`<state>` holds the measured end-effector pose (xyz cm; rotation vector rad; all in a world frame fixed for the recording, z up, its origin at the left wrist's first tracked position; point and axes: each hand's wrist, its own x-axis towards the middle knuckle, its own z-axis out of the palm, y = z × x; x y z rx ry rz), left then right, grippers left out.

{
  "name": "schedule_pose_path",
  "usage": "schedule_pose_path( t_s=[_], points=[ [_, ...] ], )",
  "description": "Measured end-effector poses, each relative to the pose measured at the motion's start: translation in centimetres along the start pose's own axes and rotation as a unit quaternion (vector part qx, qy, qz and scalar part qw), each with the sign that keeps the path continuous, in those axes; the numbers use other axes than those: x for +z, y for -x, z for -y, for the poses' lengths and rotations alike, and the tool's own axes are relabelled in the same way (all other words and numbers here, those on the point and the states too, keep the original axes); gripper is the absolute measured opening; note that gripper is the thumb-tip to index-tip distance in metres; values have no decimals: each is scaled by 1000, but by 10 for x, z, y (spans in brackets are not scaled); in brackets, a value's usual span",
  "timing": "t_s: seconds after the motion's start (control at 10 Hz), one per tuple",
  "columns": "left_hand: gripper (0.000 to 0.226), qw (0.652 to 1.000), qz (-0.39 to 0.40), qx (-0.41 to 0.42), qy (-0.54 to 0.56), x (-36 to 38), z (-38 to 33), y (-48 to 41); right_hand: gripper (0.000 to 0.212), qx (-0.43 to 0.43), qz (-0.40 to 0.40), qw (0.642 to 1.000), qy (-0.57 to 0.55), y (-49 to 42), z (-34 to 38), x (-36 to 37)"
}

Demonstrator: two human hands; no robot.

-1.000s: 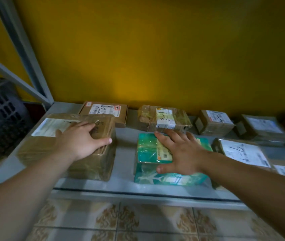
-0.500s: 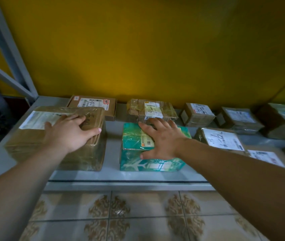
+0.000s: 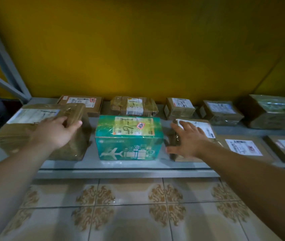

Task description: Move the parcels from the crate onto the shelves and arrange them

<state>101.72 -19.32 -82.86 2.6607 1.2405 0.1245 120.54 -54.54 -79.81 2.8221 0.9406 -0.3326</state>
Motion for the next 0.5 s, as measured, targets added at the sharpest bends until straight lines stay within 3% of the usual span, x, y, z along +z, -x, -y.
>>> schedule_pose_path(
  t_s=[0.1, 0.2, 0.3, 0.5],
  points=[
    [93, 996, 41, -7, -77, 15, -7, 16, 99, 55, 43, 998, 8, 11, -39, 18],
    [89, 993, 61, -25, -99, 12, -17, 24, 96, 49, 59, 997, 5, 14, -53, 33],
    [82, 991, 74, -61, -92, 6, -27, 25, 93, 34, 45, 998, 1, 13, -53, 40],
    [60, 997, 47, -33, -48, 7, -56, 27, 84, -23, -8, 1000, -17, 14, -68, 30]
  ],
)
